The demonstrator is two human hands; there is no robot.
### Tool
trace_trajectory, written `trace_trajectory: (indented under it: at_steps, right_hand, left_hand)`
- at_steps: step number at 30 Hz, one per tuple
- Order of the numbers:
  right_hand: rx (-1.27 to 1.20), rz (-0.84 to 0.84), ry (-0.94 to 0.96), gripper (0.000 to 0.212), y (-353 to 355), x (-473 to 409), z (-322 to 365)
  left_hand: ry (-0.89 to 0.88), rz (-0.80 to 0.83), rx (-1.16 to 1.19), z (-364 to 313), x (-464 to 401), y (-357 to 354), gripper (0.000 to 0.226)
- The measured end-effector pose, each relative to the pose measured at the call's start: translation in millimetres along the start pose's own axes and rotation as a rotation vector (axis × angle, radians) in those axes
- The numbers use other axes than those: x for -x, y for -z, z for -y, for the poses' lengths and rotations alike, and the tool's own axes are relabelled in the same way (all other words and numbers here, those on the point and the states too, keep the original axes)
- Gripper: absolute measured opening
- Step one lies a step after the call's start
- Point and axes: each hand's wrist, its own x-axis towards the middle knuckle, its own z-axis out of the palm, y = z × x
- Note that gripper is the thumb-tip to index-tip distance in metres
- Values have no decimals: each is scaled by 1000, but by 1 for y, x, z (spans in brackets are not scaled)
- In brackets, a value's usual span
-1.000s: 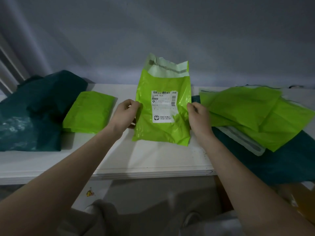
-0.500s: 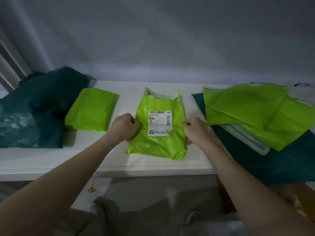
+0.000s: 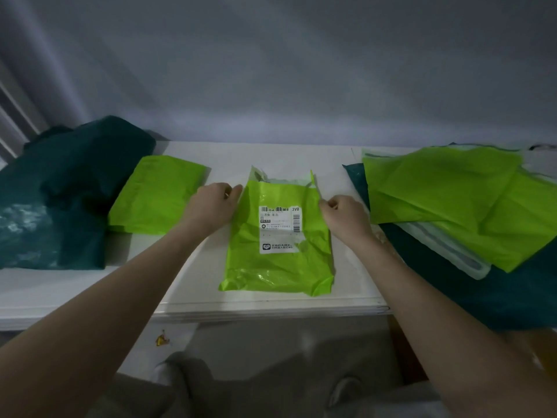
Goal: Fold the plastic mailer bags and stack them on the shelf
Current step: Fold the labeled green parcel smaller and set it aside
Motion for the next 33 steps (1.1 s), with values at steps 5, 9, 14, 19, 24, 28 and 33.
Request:
trace_trajectory:
  at_steps: [5, 9, 14, 19, 24, 28, 33]
  right_hand:
    - [39, -68, 19, 33, -12, -18, 11]
    - [59, -101, 18, 40, -20, -27, 15]
    - [124, -131, -7, 32, -24, -34, 12]
    - [146, -151, 8, 32, -22, -35, 8]
    - [188, -186, 83, 31, -22, -32, 8]
    - [183, -170, 81, 33, -23, -30, 3]
    - [-8, -205, 22, 37, -17, -30, 10]
  left_hand:
    - [-69, -50, 76, -7, -13, -11, 44]
    - [-69, -119, 106, -10, -19, -18, 35]
    - [-48, -150, 100, -6, -25, -24, 26]
    - [-46, -174, 24, 1, -23, -26, 29]
    - [-75, -147, -73, 0, -20, -30, 25]
    - [-86, -157, -156, 4, -20, -33, 24]
    - [-158, -302, -95, 0, -16, -29, 25]
